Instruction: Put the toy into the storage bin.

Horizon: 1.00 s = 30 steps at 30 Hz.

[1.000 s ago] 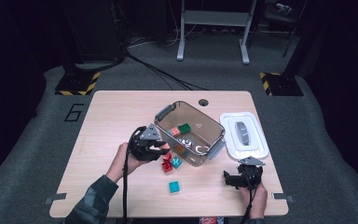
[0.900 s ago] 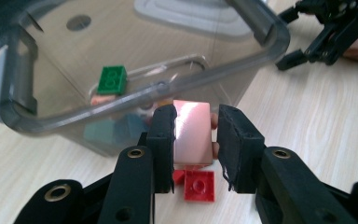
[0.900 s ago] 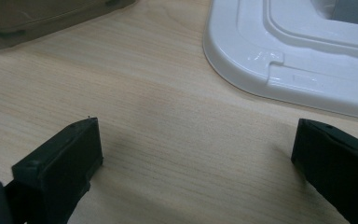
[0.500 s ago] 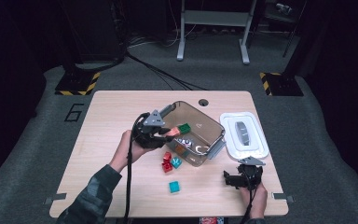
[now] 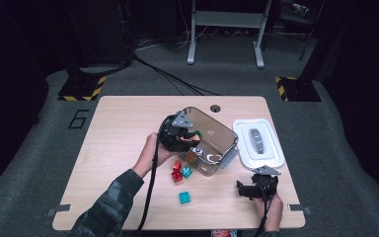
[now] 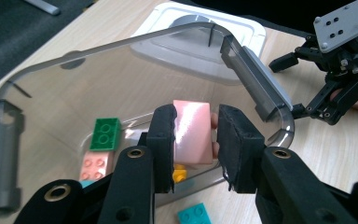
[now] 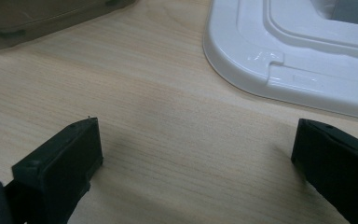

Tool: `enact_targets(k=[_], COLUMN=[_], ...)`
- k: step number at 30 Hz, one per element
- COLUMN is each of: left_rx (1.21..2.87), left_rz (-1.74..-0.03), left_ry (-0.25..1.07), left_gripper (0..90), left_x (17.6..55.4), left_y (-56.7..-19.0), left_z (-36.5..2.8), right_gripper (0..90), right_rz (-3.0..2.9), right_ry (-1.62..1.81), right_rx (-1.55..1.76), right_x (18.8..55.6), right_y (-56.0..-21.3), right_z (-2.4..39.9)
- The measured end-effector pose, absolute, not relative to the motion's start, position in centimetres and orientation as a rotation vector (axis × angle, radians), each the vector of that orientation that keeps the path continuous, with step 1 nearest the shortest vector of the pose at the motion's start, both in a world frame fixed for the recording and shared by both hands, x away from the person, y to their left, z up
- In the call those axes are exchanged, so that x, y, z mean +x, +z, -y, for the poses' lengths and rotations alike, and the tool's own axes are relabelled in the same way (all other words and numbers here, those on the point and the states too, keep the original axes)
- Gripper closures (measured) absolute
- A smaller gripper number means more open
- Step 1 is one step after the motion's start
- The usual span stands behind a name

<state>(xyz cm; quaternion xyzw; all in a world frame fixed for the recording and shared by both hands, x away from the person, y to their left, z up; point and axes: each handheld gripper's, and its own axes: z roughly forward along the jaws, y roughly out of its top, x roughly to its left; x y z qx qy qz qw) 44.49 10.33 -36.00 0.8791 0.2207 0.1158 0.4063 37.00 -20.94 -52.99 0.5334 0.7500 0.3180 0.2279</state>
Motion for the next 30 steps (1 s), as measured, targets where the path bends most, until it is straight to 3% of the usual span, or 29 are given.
enact_targets(k=[14,30], left_rx=[2.274,2.279], left_rz=[-0.578,-0.644], left_ry=[0.239,0.200], left_gripper=[67.0,65.9], left_x=[44.9,45.3], left_y=[-38.2,-39.0], left_z=[-8.1,-9.2], right_gripper=[1.2,1.2], right_rz=[-2.067,-2.068], right_ry=[0.876,0.877], right_rx=[1.468,1.467], right_x=[37.0,37.0], right_y=[-53.0,-53.0], right_z=[20.9,20.9])
